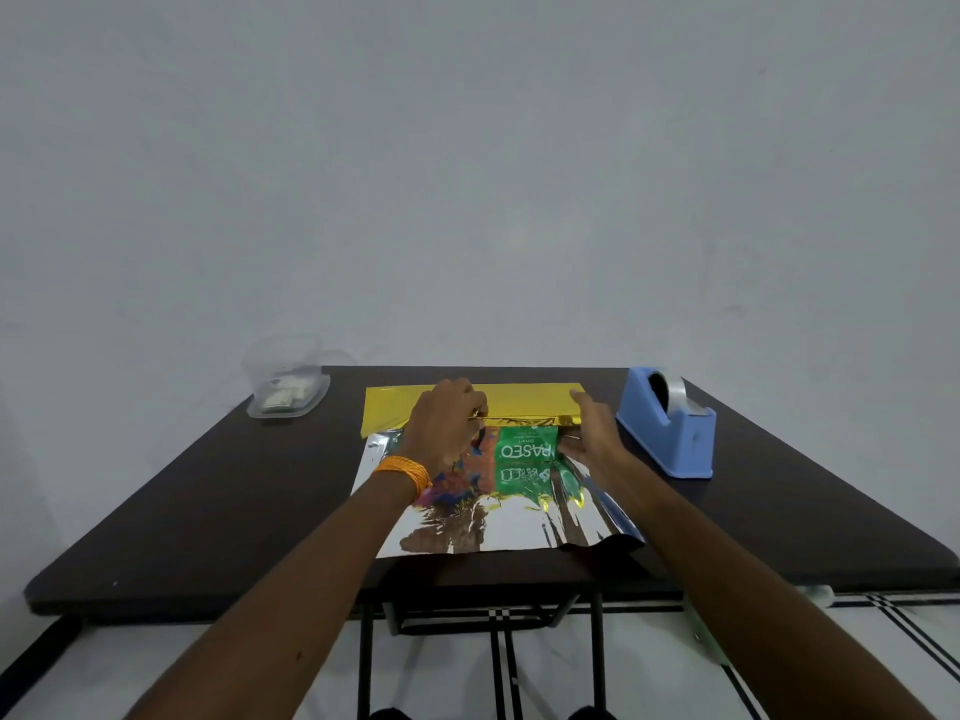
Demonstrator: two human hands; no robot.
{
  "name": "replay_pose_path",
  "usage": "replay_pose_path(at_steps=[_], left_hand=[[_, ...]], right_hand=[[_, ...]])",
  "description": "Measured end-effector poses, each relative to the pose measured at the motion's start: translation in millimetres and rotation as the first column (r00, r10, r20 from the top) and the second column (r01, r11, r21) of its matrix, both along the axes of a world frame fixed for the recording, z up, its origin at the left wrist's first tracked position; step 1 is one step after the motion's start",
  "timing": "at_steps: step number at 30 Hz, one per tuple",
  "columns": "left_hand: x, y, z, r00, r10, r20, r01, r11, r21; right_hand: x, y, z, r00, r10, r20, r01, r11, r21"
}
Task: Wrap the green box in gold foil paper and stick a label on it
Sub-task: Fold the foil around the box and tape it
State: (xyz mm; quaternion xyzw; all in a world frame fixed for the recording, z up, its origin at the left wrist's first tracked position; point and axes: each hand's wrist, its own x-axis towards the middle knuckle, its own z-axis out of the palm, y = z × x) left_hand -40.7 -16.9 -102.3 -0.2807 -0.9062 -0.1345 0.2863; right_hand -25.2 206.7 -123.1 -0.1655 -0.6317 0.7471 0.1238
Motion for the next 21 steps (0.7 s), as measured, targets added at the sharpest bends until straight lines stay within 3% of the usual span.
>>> replay_pose_path(at_steps=[6,11,21], left_hand=[[0.3,0.4,-1.4,1.0,0.002,-0.029,-0.002,1.0,-0.017],[-0.6,-0.2,-1.5,0.999,-0.007,-0.051,0.006,1.0,-0.021],[0.1,-0.6,-1.7,0.999,-0.017,-0.041,0.016,1.0,-0.019]], right_hand=[[-1.6,-5.9,-6.6,0.998,-0.061,0.002,0.06,0.998,0.025],[0.6,-5.0,-7.6,1.0,0.018,0.002,-0.018,0.999,-0.042],[6.1,-3.0,-6.8,0.999,0.05,0.018,-0.05,0.999,0.011]])
